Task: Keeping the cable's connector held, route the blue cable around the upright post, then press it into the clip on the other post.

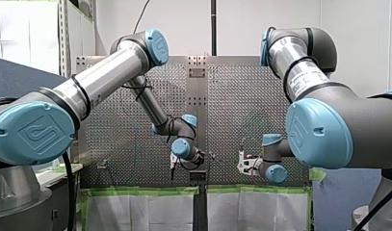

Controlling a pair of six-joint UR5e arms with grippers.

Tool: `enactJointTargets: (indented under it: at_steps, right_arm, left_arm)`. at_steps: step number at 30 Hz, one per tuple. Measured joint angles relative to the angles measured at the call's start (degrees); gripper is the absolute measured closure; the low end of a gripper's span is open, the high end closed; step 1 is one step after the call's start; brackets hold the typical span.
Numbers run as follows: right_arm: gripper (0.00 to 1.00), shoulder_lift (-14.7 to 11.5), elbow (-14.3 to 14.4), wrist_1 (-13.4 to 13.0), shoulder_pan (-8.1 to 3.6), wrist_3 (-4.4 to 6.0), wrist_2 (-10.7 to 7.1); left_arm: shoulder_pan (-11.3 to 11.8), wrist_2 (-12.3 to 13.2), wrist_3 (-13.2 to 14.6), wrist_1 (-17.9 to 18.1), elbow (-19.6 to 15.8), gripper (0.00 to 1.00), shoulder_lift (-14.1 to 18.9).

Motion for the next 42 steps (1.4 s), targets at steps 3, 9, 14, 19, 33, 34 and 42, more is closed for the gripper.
enactJointTargets:
  at_steps: [3,9,14,19,33,34,42]
  right_arm:
    - [1.00,0.0,-0.3,0.0,-0.09,0.12,-0.15]
    - [1.00,0.1,-0.8,-0.1,-0.28,0.35,-0.61]
    - [1.00,0.7,-1.4,0.0,-0.41,0.47,-1.06]
    - [1.00,2.5,-2.3,0.3,-0.46,0.28,-1.14]
    - [1.00,3.7,-6.4,2.1,-0.65,-0.60,-0.68]
    - [1.00,3.7,-6.8,2.4,-0.65,-0.63,-0.67]
    - [1.00,3.8,-9.0,4.3,-0.65,-0.73,-0.75]
  left_arm:
    - [0.4,0.5,-0.8,0.0,0.7,1.00,0.0]
    - [0.9,1.7,-2.2,-0.2,2.2,1.00,0.0]
    - [0.9,3.1,-2.7,-1.3,3.7,1.00,-1.5]
    - [1.2,3.6,-2.7,-1.9,4.8,1.00,-3.0]
    - [2.6,6.8,-4.3,-2.0,8.1,1.00,-3.3]
    - [2.7,6.9,-4.4,-2.0,8.2,1.00,-3.3]
    - [3.0,7.0,-5.1,-2.0,9.0,1.00,-3.3]
